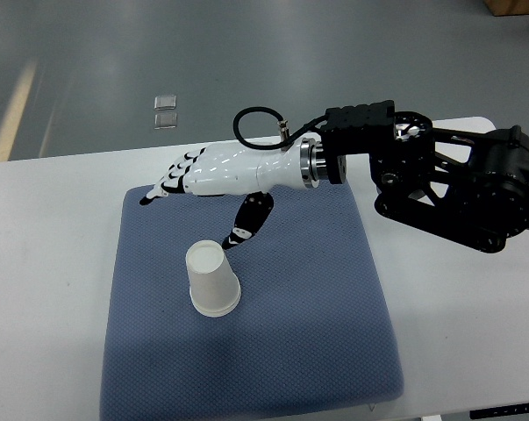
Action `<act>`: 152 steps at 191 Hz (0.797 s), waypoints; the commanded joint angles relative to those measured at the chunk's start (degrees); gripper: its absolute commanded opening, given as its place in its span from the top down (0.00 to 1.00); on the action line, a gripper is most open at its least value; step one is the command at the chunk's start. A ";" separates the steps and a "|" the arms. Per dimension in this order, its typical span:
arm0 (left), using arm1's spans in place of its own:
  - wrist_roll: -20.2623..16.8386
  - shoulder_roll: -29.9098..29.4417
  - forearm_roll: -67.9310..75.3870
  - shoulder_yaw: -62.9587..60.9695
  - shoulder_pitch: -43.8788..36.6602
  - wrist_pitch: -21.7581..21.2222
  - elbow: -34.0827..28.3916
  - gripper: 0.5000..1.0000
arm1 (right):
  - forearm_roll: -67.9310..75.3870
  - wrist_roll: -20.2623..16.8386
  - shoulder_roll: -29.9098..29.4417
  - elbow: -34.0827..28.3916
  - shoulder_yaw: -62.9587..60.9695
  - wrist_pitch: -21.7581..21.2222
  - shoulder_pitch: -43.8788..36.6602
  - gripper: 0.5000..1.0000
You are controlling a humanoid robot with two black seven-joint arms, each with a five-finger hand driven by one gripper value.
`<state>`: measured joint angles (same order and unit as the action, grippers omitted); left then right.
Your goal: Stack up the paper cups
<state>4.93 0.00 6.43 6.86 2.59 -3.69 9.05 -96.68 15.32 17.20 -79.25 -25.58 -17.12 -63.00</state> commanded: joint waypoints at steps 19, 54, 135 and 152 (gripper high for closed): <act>-0.01 0.00 -0.01 0.00 -0.04 0.00 0.01 0.00 | 16.07 -5.03 -0.42 9.28 -11.24 1.12 3.14 0.16; -0.01 0.00 -0.01 0.00 -0.04 0.00 0.01 0.00 | 26.90 -10.93 -3.23 16.85 -23.29 4.29 10.18 0.17; -0.01 0.00 -0.01 0.00 -0.04 0.00 0.01 0.00 | 39.90 -17.08 -11.67 26.60 -37.97 15.54 20.90 0.17; -0.01 0.00 0.08 0.00 0.04 0.00 0.01 0.00 | 45.26 -17.95 -11.67 28.89 -37.35 18.44 20.90 0.17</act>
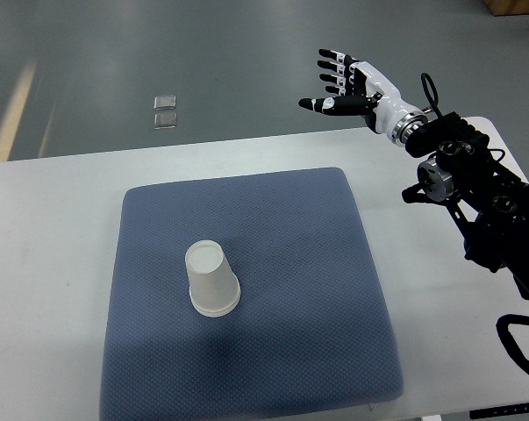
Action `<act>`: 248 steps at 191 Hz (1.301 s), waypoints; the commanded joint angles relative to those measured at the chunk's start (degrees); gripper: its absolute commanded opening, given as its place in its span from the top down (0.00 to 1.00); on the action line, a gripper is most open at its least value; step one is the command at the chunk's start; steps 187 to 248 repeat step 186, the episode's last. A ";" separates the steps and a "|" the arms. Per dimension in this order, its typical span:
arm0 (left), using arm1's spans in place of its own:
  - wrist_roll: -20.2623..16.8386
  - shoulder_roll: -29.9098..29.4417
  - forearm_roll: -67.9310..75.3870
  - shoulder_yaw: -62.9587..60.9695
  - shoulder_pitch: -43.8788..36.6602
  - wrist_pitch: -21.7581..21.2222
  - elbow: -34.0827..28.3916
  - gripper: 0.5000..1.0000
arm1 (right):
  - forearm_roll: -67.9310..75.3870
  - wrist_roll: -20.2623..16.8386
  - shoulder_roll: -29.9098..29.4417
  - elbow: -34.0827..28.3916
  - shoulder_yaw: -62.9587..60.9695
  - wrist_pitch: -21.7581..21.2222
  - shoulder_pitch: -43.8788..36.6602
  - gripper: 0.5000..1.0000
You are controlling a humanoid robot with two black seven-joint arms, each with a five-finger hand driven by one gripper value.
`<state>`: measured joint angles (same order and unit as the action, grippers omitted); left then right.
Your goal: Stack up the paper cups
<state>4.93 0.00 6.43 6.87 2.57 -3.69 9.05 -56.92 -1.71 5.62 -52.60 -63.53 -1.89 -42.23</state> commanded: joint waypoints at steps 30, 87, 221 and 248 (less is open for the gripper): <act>-0.01 0.00 -0.01 -0.01 -0.03 0.00 0.01 0.00 | 10.51 -1.72 0.18 4.96 0.87 6.19 0.13 0.17; -0.01 0.00 -0.01 -0.01 -0.03 0.00 0.01 0.00 | 14.38 -0.75 0.62 7.86 0.78 6.37 1.80 0.15; -0.01 0.00 0.08 -0.01 -0.03 0.00 0.01 0.00 | 14.38 -0.22 -0.35 6.89 4.21 5.84 5.67 0.15; -0.01 0.00 0.08 -0.01 -0.03 0.00 0.01 0.00 | 14.38 -0.22 -0.35 6.89 4.21 5.84 5.67 0.15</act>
